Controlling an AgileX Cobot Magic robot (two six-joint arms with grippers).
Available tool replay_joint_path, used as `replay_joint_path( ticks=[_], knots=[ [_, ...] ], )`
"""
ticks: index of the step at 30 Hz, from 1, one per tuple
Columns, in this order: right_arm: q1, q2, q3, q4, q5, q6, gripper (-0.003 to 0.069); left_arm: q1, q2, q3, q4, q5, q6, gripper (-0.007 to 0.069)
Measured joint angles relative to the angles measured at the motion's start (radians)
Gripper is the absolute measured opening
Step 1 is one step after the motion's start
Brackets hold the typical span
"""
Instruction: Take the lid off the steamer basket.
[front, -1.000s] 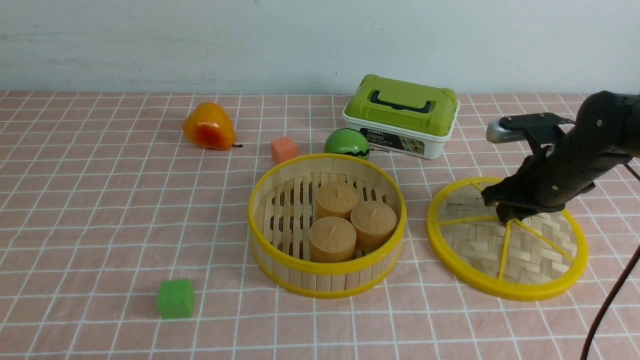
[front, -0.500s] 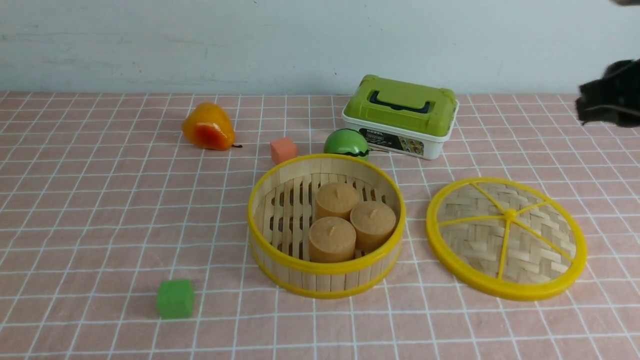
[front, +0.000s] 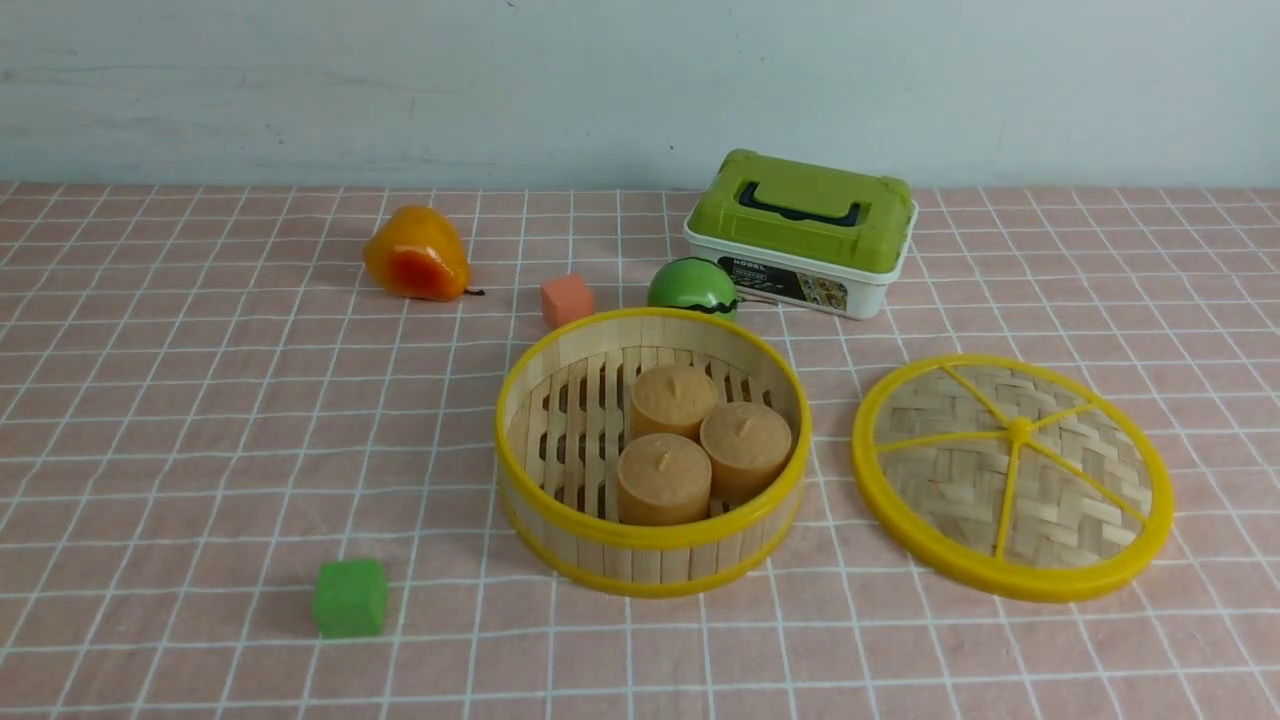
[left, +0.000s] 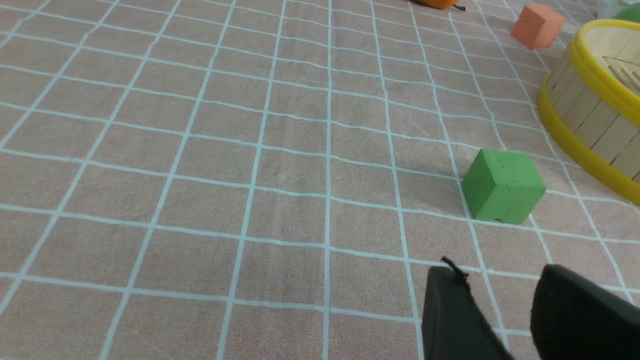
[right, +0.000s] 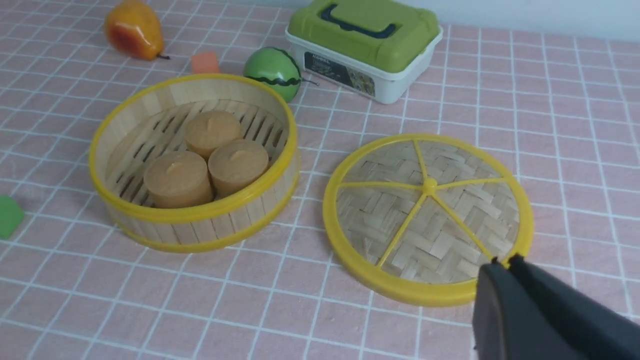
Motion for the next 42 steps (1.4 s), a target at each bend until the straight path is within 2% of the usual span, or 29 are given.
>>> replay_joint_path(
  ticks=[4, 12, 16, 19, 20, 21, 26, 30, 33, 42],
  knots=[
    [0.0, -0.093, 0.043, -0.063, -0.003, 0.001, -0.0021, 0.0, 0.0, 0.0, 0.0, 0.0, 0.0, 0.0239],
    [0.0, -0.16, 0.052, -0.093, 0.114, 0.001, -0.0016, 0.0, 0.0, 0.0, 0.0, 0.0, 0.0, 0.0239],
    [0.0, -0.163, 0.057, -0.129, 0.084, 0.0, -0.0013, 0.0, 0.0, 0.0, 0.0, 0.0, 0.0, 0.0239],
    [0.0, -0.169, 0.095, -0.156, 0.005, 0.0, -0.001, 0.0, 0.0, 0.0, 0.0, 0.0, 0.0, 0.0239],
    [0.0, -0.172, 0.161, -0.164, -0.107, 0.0, -0.0008, 0.0, 0.0, 0.0, 0.0, 0.0, 0.0, 0.0239],
    [0.0, -0.174, 0.17, -0.164, -0.121, 0.0, -0.0008, 0.0, 0.0, 0.0, 0.0, 0.0, 0.0, 0.0239],
    [0.0, -0.226, 0.5, -0.163, -0.533, 0.05, -0.0004, 0.0, 0.0, 0.0, 0.0, 0.0, 0.0, 0.0239],
    [-0.002, -0.297, 0.679, -0.163, -0.652, 0.109, -0.0003, 0.0, 0.0, 0.0, 0.0, 0.0, 0.0, 0.0239],
    [-0.03, -0.378, 0.773, -0.169, -0.641, 0.166, -0.0003, 0.0, 0.0, 0.0, 0.0, 0.0, 0.0, 0.0239],
    [-0.074, -0.447, 0.78, -0.218, -0.456, 0.189, 0.001, 0.0, 0.0, 0.0, 0.0, 0.0, 0.0, 0.0239]
  ],
)
